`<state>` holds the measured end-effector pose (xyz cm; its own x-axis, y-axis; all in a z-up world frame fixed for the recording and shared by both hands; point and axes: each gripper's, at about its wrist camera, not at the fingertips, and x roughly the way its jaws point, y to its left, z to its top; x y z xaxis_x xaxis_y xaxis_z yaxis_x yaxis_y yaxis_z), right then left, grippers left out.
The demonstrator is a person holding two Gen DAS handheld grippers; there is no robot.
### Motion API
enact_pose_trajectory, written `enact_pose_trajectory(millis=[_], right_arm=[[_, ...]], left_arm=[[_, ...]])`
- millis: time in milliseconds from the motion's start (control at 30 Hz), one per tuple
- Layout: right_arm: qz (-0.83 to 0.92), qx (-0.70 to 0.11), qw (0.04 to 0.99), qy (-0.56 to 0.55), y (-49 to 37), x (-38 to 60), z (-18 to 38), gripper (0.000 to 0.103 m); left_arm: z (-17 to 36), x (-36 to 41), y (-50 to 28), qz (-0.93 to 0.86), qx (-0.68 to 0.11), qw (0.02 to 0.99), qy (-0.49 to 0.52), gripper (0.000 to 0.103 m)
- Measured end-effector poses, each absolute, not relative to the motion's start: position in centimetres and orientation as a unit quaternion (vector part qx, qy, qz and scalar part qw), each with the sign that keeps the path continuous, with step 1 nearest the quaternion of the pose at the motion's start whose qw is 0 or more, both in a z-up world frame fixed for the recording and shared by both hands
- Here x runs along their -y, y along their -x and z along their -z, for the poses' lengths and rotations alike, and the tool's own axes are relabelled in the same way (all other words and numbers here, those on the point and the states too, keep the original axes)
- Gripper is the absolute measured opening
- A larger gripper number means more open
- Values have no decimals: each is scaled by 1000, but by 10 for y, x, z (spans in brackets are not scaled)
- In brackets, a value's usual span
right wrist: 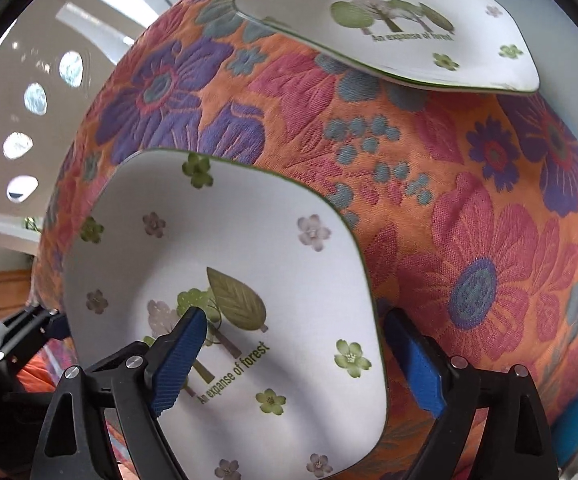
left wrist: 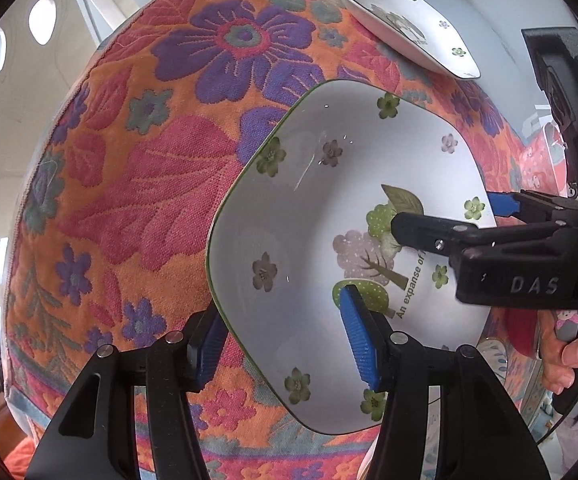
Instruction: Organize plates and bowls
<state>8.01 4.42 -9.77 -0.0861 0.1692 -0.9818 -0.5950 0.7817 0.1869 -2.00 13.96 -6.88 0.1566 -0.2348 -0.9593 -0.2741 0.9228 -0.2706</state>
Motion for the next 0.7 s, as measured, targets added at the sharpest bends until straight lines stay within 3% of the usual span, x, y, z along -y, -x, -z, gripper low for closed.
enact_pose_trajectory(millis=[400,700], right_arm=[[-287,-680,657,156,-77,-48,99,90],[-295,-699,641,115,-79,-37,93,80]], left_arm=[[69,-141,20,-17,-650,734,199,51],[70,-139,20,-23,-654,730,195,52]])
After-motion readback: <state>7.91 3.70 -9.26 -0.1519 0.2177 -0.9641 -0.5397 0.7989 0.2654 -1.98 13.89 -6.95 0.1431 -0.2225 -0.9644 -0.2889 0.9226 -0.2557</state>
